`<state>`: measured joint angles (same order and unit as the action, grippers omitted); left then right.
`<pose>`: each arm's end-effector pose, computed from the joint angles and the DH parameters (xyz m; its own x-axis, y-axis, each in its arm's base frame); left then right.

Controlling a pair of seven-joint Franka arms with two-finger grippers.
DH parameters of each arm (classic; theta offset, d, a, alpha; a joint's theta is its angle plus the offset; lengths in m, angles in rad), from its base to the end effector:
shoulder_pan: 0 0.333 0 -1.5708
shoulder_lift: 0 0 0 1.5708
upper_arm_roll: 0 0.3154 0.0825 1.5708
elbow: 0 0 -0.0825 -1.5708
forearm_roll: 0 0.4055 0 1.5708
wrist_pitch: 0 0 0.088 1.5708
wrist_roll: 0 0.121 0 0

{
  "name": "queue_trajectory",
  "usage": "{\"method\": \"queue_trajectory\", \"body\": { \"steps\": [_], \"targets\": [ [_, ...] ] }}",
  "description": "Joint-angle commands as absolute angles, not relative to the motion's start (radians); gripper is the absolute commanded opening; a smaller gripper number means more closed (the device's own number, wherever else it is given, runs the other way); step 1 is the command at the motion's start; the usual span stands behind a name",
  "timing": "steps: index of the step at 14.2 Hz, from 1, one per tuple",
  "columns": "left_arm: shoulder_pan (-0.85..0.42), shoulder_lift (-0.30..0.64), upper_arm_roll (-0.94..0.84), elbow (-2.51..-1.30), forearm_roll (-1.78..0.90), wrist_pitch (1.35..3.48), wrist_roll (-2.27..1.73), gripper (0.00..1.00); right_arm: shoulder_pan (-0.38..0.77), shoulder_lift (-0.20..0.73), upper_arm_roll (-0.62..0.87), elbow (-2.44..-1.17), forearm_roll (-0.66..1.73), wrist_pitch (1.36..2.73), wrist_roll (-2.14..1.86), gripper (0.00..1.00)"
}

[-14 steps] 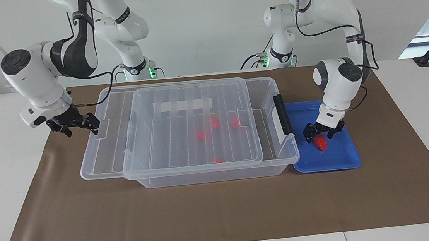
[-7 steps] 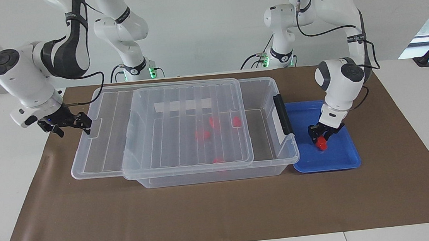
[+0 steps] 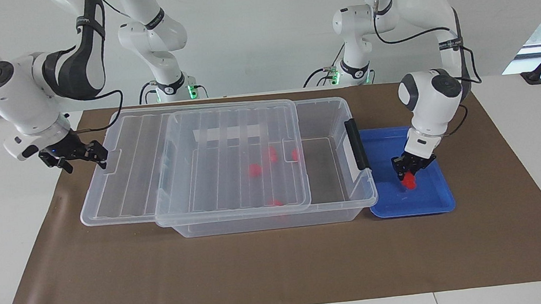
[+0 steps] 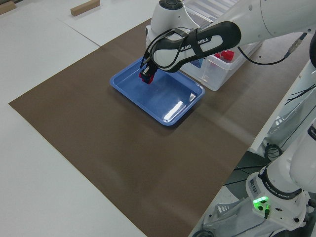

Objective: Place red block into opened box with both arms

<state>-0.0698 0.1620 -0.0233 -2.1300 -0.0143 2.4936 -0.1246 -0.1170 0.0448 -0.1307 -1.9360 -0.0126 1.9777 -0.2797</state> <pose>0.5992 -0.0558 0.3243 0.9794 0.0458 0.1968 0.0388 -0.9985 0.0393 0.5709 -0.1447 0.4374 0.9993 0.0371 -0.0075 0.0372 -0.9992 0.0159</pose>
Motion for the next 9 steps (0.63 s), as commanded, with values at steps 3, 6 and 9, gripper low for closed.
{"method": "queue_trajectory", "body": {
  "steps": [3, 6, 9],
  "targets": [
    [-0.071, 0.023, -0.021, -2.03, -0.021, 2.259, -0.118, 0.0, -0.129, 0.032, -0.156, -1.953, 0.002, 1.999, -0.35, 1.0],
    [-0.081, -0.026, -0.032, -1.97, -0.018, 2.142, -0.118, 0.0, -0.129, 0.034, -0.173, -1.951, 0.002, 1.997, -0.371, 1.0],
    [-0.112, -0.028, -0.063, -1.928, -0.018, 2.085, -0.127, 0.0, -0.129, 0.034, -0.178, -1.951, 0.002, 1.997, -0.385, 1.0]
  ]
}}
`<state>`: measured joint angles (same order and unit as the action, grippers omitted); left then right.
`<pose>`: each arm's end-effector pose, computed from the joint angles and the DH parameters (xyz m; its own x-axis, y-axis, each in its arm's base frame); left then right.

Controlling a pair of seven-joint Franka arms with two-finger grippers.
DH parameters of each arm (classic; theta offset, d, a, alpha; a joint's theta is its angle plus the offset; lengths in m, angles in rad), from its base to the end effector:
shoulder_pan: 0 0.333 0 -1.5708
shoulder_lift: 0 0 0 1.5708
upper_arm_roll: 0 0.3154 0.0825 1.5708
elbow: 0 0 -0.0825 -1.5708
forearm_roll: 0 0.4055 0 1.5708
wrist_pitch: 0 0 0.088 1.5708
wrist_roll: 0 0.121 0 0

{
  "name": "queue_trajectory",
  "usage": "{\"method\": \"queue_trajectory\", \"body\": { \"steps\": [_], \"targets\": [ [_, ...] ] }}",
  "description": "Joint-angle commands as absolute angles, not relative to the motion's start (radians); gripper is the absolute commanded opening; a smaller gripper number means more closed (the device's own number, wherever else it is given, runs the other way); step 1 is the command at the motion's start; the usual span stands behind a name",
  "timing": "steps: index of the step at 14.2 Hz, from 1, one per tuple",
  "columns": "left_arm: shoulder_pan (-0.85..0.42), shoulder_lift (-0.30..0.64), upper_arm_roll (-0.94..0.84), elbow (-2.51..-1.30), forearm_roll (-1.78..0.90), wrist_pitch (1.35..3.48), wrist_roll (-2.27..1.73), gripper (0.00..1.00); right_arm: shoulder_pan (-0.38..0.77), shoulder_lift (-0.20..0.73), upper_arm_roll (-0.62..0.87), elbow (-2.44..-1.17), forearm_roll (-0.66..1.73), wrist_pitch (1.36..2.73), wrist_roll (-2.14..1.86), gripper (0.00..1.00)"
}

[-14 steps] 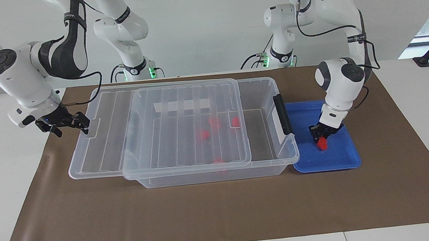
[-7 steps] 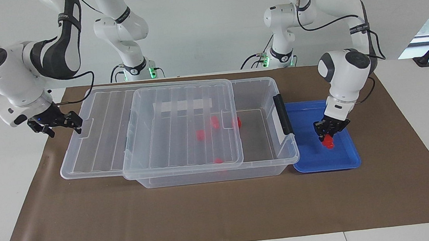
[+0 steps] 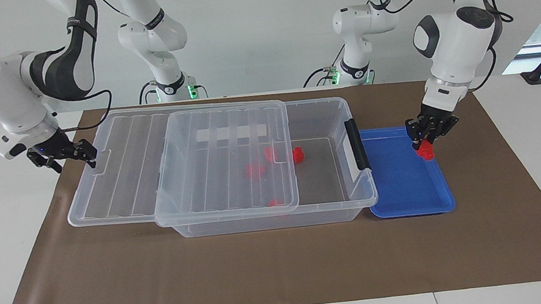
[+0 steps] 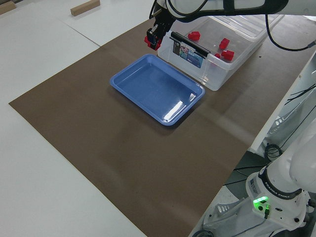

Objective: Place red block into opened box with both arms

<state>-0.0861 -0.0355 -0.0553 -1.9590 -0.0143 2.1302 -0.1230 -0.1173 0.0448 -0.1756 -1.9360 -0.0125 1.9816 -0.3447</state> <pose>0.5852 -0.0844 0.4881 0.9793 -0.0083 0.2022 -0.0160 -0.9992 0.0365 0.5642 -0.1702 0.4379 0.9984 0.0569 -0.0052 0.0570 -0.9982 0.0186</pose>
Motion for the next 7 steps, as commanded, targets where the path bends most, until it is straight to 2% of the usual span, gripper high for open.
{"method": "queue_trajectory", "body": {
  "steps": [1, 7],
  "targets": [
    [-0.135, -0.026, -0.066, -1.918, -0.018, 2.077, -0.13, 0.0, -0.129, 0.034, -0.189, -1.951, 0.002, 1.997, -0.397, 1.0],
    [-0.323, -0.014, -0.067, -1.873, 0.014, 2.052, -0.333, 0.0, -0.129, 0.046, -0.169, -1.915, 0.003, 1.968, -0.387, 1.0]
  ]
}}
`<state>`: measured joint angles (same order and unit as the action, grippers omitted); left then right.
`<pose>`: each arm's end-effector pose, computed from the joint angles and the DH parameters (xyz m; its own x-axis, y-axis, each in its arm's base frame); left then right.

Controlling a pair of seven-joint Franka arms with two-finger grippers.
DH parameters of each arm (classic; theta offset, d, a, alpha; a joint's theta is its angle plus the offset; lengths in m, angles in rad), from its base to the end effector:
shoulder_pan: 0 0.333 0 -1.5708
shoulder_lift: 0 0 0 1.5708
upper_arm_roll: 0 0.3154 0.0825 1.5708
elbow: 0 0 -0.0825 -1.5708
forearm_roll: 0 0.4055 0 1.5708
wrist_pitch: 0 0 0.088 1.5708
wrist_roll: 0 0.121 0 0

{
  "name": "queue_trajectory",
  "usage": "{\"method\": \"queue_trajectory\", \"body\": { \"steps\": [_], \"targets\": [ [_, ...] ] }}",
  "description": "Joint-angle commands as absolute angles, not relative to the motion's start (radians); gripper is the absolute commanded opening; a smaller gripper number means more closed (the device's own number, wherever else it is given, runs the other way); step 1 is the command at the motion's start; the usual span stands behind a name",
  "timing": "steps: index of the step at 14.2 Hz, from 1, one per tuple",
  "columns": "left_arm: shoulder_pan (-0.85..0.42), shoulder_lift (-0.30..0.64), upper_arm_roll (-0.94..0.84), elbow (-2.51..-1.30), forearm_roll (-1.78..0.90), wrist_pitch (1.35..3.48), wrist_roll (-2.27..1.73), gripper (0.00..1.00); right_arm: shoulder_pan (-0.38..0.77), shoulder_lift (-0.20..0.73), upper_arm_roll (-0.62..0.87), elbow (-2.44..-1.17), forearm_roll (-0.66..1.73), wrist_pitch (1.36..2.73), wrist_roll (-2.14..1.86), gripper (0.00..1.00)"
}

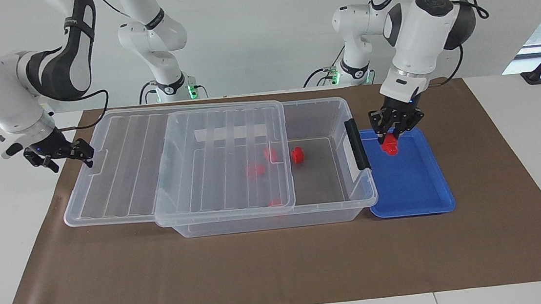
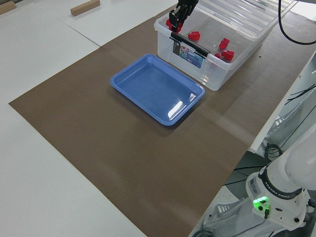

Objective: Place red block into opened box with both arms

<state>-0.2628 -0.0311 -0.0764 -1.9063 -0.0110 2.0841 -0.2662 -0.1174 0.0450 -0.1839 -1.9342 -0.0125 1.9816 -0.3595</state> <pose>0.5612 -0.1991 0.5078 0.9783 -0.0612 0.1978 -0.0748 -0.9952 0.0624 0.5632 -0.1750 0.4387 0.9980 0.0633 -0.0040 0.0634 -0.9978 0.0195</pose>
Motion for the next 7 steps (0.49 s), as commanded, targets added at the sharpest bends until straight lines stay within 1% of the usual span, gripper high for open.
{"method": "queue_trajectory", "body": {
  "steps": [1, 4, 7],
  "targets": [
    [-0.353, -0.012, -0.067, -1.875, 0.018, 2.052, -0.362, 0.0, -0.129, 0.058, -0.151, -1.869, 0.005, 1.918, -0.377, 1.0],
    [-0.425, 0.032, -0.069, -1.873, 0.047, 2.086, -0.445, 0.0, -0.126, 0.075, -0.112, -1.735, 0.006, 1.791, -0.302, 1.0],
    [-0.463, 0.113, -0.069, -1.881, 0.063, 2.169, -0.485, 0.0, -0.124, 0.068, -0.033, -1.642, 0.008, 1.636, -0.186, 1.0]
  ]
}}
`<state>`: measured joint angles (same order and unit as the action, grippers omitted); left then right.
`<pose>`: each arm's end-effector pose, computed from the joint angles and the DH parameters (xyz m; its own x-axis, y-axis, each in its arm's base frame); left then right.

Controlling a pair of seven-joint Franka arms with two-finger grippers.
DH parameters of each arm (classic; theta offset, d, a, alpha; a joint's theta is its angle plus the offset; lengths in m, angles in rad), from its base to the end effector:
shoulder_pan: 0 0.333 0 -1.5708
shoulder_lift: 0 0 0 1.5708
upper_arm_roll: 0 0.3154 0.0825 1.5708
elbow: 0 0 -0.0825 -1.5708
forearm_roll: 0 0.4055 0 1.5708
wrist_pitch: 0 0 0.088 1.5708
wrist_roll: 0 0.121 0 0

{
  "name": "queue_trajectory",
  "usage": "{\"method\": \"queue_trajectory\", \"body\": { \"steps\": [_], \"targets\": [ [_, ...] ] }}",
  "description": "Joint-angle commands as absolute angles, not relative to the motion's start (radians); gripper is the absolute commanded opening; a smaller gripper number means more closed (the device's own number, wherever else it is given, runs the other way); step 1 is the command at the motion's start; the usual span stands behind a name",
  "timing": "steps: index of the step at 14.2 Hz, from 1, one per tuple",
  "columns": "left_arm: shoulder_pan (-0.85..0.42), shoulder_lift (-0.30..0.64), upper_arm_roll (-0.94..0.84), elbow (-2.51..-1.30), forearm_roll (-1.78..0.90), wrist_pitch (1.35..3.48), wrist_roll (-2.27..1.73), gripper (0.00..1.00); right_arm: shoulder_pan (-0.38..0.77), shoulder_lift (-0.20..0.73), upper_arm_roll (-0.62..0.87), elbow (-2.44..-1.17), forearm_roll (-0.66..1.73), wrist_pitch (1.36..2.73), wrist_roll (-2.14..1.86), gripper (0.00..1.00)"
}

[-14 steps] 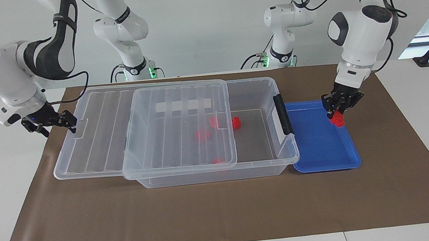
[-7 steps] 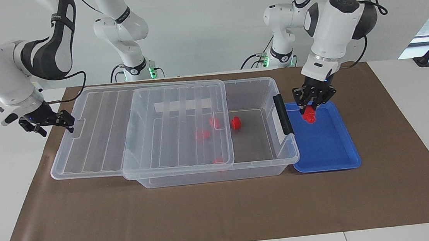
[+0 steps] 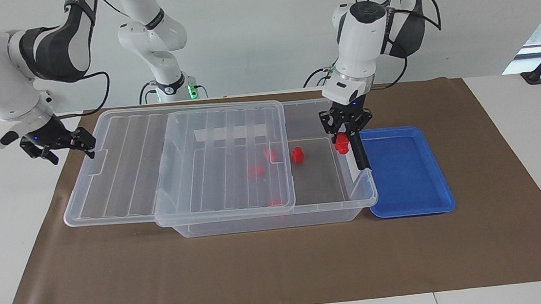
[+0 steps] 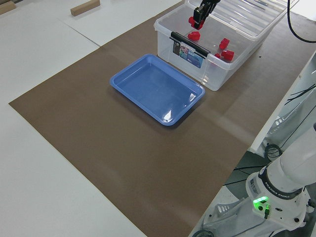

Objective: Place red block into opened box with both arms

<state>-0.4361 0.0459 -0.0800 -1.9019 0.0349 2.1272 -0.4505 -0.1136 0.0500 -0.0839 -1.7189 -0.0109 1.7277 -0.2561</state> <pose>0.5339 -0.3001 0.4685 0.9820 -0.0751 0.1731 -0.0853 -0.9950 0.0517 0.5833 -0.1170 0.5206 0.9972 0.0604 -0.0435 0.0606 -0.9982 0.0040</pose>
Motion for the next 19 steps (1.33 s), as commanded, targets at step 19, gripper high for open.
{"method": "queue_trajectory", "body": {
  "steps": [19],
  "targets": [
    [-0.491, 0.371, -0.064, -1.922, 0.083, 2.48, -0.48, 0.0, -0.075, 0.021, 0.012, -1.603, -0.014, 1.51, 0.034, 1.0]
  ]
}}
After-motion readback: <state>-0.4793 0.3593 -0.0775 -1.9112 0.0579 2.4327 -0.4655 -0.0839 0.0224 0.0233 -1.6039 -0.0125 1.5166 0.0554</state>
